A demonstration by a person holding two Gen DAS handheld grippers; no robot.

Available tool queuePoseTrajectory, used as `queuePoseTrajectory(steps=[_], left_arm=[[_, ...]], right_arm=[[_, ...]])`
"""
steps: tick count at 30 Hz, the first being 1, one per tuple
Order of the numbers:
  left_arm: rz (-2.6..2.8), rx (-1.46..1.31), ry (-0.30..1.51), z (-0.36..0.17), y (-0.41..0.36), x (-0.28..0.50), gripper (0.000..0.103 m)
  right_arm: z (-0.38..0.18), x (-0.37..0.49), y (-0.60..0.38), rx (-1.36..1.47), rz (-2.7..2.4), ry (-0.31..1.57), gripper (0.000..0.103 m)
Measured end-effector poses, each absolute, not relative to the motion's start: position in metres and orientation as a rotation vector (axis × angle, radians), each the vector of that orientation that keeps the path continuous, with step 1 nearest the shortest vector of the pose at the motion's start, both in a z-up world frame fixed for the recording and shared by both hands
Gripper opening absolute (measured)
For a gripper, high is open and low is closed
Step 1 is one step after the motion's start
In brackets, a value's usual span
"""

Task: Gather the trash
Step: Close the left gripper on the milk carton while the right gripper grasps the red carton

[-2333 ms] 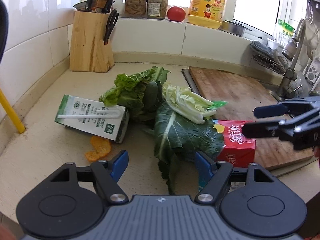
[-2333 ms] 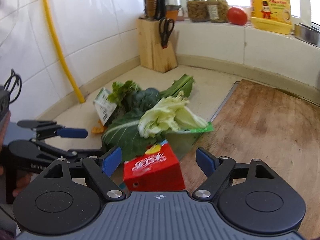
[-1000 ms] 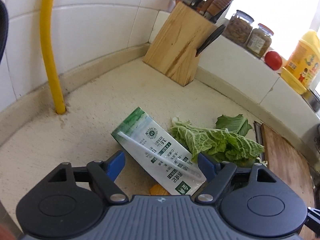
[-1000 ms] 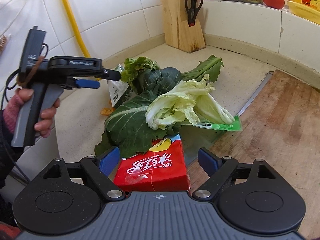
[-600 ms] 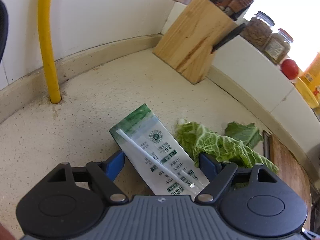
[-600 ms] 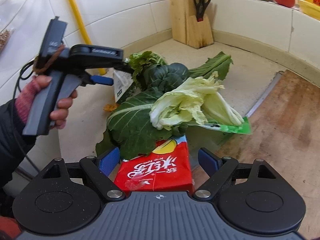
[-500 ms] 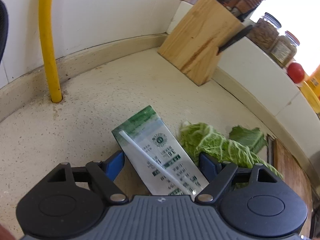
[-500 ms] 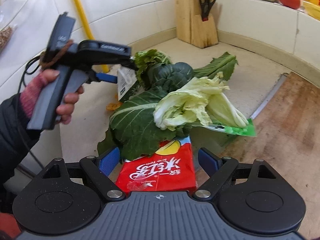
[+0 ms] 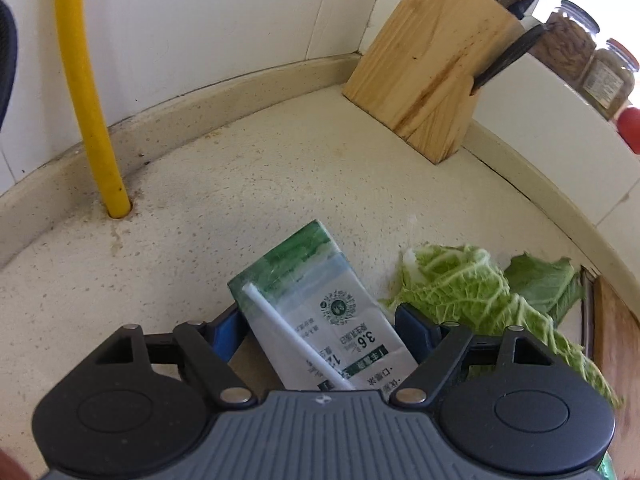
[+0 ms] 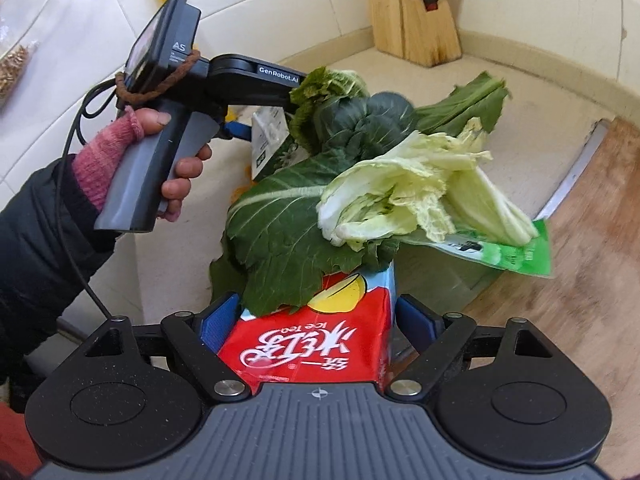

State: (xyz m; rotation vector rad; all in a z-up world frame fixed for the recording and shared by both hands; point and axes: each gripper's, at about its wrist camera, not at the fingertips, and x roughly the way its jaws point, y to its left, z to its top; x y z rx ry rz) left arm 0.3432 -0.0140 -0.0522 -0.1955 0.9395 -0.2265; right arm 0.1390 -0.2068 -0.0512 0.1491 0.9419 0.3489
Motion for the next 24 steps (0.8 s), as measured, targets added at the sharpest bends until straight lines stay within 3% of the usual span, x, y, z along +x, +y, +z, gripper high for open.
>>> queuePoseTrajectory(steps=[10,15,21,24], left_arm=[[-0.237,-0.164,0.873,-0.040,0.008,0.315,0.072],[-0.246,-0.138,0.859,-0.035,0.018,0.301,0.062],[-0.260,-0.081,0.814,-0.025,0.028,0.288,0.062],[-0.282,-0.101,0.832,-0.027,0.033,0.290,0.063]], right_arm=[[-0.054,0.136,-0.186,0.118,0.329,1.003,0.088],[-0.055,0.130,-0.180,0.106,0.307,1.009,0.088],[-0.053,0.132,-0.184,0.102,0.259,1.000,0.077],[-0.051,0.133,-0.185,0.074,0.245,1.007,0.077]])
